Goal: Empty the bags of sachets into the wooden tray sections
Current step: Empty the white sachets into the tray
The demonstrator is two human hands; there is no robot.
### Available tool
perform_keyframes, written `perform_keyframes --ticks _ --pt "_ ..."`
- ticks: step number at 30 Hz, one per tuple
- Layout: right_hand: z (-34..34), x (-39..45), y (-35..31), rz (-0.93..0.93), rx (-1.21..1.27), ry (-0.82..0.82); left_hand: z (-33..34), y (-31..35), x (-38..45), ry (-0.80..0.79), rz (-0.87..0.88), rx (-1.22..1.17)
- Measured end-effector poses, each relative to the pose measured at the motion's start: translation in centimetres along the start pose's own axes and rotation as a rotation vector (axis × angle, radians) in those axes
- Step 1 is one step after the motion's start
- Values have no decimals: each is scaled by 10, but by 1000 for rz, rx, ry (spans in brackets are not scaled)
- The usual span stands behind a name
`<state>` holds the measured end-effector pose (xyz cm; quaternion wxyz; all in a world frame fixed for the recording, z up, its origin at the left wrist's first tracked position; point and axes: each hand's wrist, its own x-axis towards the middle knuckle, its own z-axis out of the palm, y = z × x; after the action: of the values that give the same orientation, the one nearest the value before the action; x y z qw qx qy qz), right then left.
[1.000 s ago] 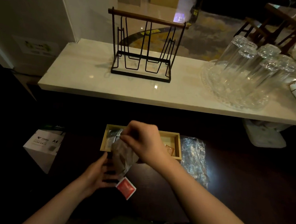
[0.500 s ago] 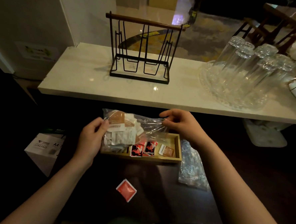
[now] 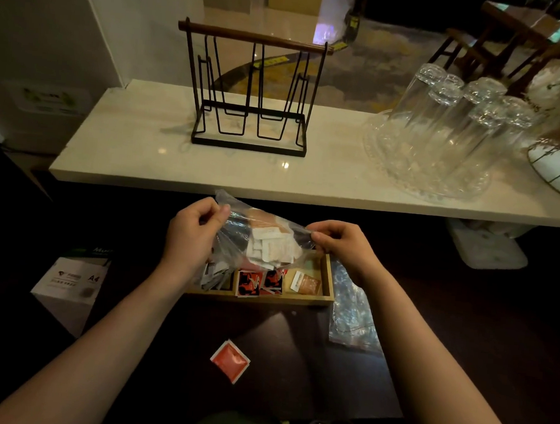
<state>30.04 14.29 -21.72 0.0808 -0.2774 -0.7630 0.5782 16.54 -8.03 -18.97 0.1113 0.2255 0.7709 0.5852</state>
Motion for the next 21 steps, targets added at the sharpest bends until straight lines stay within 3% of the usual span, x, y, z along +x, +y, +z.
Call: perform_keyframes --ticks 10,21 --pt "-8 3 3 5 132 39 12 42 16 -44 224 233" --pt "-16 9 -1 -16 213 25 15 85 21 -70 324 210"
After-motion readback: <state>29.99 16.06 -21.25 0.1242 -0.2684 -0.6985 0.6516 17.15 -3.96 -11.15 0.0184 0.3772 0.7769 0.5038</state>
